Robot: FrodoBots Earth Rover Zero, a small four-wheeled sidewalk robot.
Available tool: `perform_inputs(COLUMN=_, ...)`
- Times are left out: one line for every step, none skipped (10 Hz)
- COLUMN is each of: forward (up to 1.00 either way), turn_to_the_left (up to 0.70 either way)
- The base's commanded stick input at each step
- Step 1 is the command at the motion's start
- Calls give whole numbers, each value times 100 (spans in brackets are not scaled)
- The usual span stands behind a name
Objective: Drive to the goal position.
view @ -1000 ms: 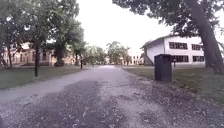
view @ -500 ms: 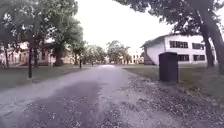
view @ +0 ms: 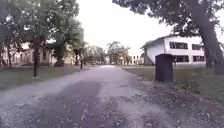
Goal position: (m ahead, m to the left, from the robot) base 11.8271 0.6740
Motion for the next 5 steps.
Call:
perform_inputs(forward=45, turn_to_the_left=0)
perform_inputs(forward=45, turn_to_the_left=0)
perform_inputs(forward=45, turn_to_the_left=0)
perform_inputs(forward=45, turn_to_the_left=0)
perform_inputs(forward=45, turn_to_the_left=0)
